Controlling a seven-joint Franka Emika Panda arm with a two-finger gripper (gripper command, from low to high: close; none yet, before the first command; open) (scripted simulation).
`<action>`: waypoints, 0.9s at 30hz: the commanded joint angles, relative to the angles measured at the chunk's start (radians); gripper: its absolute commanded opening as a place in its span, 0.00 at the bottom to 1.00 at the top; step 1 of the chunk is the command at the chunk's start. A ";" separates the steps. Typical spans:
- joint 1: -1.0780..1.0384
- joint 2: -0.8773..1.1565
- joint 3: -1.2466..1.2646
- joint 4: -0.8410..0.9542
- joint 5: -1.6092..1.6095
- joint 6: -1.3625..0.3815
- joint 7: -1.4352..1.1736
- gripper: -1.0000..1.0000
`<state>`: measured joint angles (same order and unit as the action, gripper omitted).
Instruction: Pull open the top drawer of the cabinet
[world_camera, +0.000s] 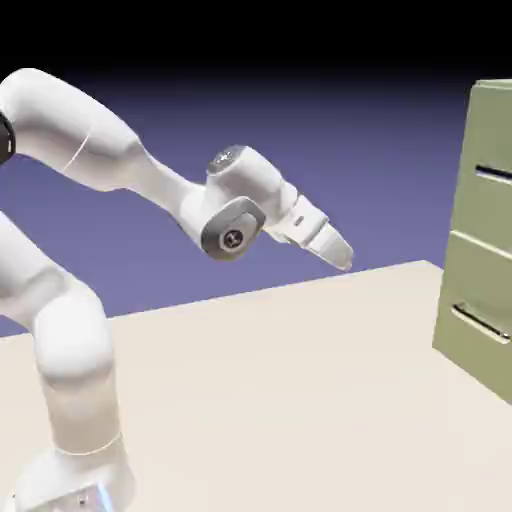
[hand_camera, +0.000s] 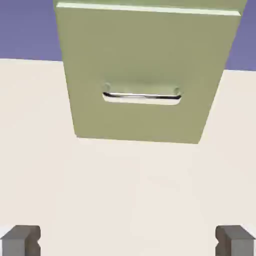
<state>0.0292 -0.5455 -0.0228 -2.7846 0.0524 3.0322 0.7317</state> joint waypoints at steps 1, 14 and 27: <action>0.014 0.020 -0.019 0.021 0.044 -0.004 -0.008 0.50; 0.200 0.285 -0.264 0.295 0.609 -0.056 -0.108 0.50; 0.385 0.549 -0.510 0.570 1.174 -0.108 -0.209 0.50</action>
<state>0.4140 0.0034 -0.5328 -2.2150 1.2267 2.9241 0.5226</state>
